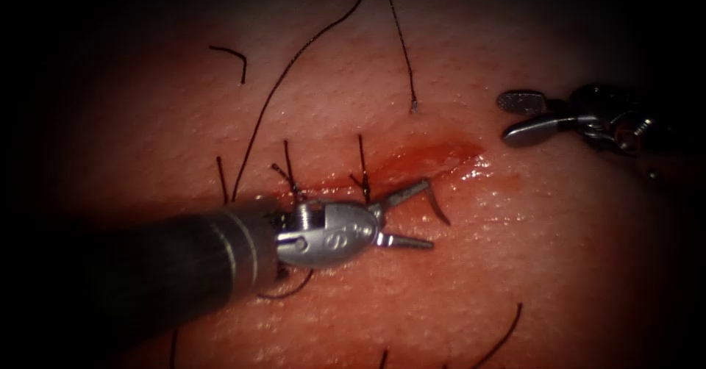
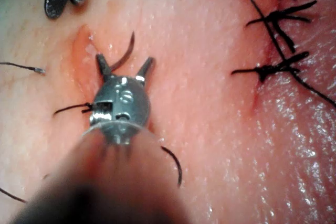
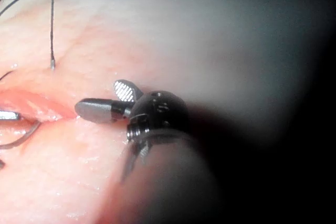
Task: Wound Closure
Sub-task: Pull needle through skin the rest of the way with the left holder
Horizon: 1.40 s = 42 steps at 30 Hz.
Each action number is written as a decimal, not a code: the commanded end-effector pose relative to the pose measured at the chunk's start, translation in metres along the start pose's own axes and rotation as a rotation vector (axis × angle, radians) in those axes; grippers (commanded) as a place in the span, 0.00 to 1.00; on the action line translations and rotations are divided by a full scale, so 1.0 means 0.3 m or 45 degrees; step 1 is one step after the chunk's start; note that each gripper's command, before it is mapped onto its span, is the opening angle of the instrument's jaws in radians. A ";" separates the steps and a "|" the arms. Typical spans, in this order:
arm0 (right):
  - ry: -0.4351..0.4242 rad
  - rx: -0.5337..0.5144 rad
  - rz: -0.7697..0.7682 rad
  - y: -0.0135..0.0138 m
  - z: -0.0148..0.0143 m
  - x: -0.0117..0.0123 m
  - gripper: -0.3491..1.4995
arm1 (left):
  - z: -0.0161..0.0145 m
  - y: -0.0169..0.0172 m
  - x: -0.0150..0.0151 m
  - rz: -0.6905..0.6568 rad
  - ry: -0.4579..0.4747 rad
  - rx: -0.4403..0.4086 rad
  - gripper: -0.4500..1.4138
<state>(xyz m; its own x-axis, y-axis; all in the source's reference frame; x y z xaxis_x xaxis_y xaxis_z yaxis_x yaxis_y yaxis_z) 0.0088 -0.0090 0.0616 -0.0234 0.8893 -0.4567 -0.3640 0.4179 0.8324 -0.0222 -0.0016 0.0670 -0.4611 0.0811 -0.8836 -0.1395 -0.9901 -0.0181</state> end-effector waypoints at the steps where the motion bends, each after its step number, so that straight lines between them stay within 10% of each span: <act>1: 0.001 0.003 -0.002 0.0010 0.0031 -0.0007 0.52 | 0.004 -0.001 -0.001 0.001 -0.002 0.005 0.46; 11: 0.028 0.009 0.019 0.0005 0.0029 -0.0056 0.46 | 0.009 -0.002 -0.006 -0.022 -0.010 0.026 0.41; 16: 0.050 0.014 0.037 0.0003 0.0028 -0.0057 0.40 | 0.009 -0.003 -0.006 -0.171 0.008 0.024 0.00; 23: 0.065 0.018 0.060 -0.0010 0.0026 -0.0066 0.31 | 0.008 -0.003 -0.006 -0.317 0.088 -0.048 0.00; 42: 0.078 0.014 0.171 -0.0065 0.0034 -0.0142 0.14 | 0.002 0.001 0.008 -1.423 0.103 -0.343 0.00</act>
<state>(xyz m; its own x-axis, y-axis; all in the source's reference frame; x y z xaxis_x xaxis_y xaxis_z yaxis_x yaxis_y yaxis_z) 0.0099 -0.0139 0.0618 -0.1317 0.9273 -0.3504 -0.3419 0.2893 0.8941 -0.0235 -0.0022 0.0637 -0.1409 0.9374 -0.3186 -0.2182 -0.3433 -0.9135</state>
